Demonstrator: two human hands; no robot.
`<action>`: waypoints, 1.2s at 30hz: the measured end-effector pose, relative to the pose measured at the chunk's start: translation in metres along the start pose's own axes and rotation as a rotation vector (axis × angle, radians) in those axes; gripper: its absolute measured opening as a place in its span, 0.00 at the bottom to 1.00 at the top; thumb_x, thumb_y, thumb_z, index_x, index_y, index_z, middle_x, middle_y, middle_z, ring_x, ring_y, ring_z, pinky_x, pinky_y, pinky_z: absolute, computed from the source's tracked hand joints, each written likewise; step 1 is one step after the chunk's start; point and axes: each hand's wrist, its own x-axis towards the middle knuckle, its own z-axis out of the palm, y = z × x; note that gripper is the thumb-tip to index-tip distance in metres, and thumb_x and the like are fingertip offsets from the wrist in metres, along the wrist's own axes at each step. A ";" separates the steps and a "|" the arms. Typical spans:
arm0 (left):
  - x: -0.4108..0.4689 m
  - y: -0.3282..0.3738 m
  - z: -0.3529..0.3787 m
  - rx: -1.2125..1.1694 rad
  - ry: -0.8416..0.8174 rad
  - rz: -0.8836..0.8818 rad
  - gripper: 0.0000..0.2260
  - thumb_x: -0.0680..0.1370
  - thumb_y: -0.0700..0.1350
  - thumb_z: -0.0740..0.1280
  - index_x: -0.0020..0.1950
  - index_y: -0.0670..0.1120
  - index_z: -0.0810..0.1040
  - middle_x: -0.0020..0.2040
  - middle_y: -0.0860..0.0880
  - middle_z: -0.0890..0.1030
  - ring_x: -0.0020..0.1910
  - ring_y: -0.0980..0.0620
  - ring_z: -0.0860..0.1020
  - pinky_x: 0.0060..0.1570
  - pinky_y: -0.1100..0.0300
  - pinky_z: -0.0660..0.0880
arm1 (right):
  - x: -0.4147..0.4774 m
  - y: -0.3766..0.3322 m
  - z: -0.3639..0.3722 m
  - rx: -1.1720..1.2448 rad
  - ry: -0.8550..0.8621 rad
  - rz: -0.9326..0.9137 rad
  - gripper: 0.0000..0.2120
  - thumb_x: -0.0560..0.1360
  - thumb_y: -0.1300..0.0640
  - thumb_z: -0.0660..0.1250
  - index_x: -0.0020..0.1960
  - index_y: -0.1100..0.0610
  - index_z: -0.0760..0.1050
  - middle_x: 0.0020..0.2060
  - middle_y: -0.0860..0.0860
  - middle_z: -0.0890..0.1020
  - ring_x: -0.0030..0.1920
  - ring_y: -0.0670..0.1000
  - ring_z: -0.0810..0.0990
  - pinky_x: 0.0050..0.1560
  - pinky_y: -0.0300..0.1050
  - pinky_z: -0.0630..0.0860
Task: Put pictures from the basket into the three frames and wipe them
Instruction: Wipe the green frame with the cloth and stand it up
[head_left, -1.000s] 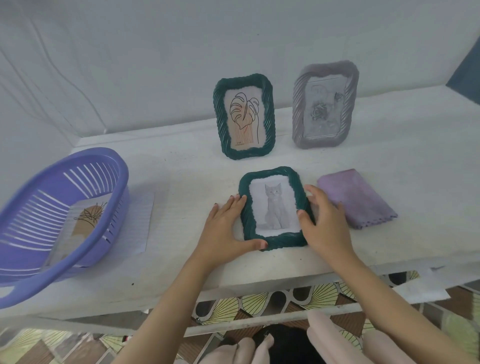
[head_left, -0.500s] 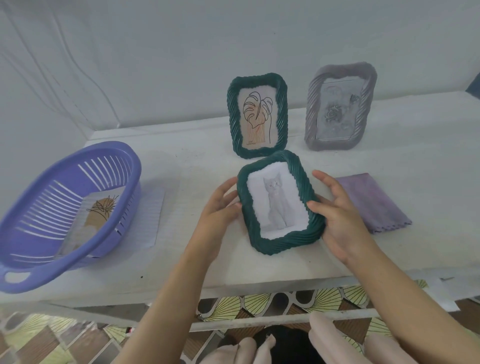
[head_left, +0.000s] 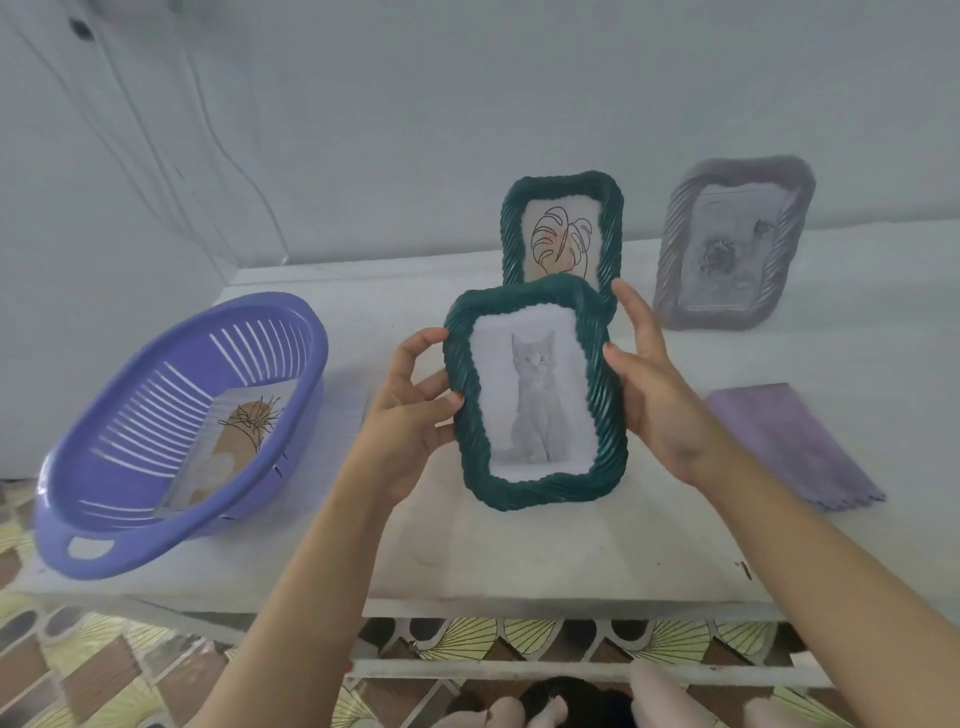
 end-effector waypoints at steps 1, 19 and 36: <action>0.000 0.001 -0.002 0.010 -0.009 0.001 0.25 0.70 0.33 0.63 0.60 0.56 0.69 0.48 0.48 0.81 0.42 0.50 0.78 0.41 0.55 0.77 | 0.005 -0.002 0.001 0.019 -0.006 -0.005 0.23 0.81 0.55 0.54 0.66 0.30 0.56 0.58 0.38 0.78 0.53 0.44 0.79 0.49 0.43 0.74; 0.054 0.033 -0.017 0.203 0.320 0.103 0.16 0.81 0.55 0.49 0.64 0.75 0.55 0.64 0.62 0.72 0.64 0.54 0.72 0.59 0.47 0.74 | 0.103 -0.011 0.039 -0.218 0.011 -0.306 0.20 0.81 0.47 0.45 0.73 0.38 0.48 0.67 0.26 0.53 0.69 0.29 0.48 0.73 0.39 0.47; 0.125 0.030 -0.059 0.160 0.603 0.241 0.18 0.83 0.44 0.52 0.71 0.57 0.64 0.70 0.57 0.68 0.67 0.59 0.68 0.69 0.56 0.65 | 0.208 0.010 0.068 -0.053 -0.027 -0.157 0.16 0.82 0.55 0.47 0.66 0.46 0.66 0.65 0.45 0.72 0.67 0.44 0.68 0.71 0.45 0.62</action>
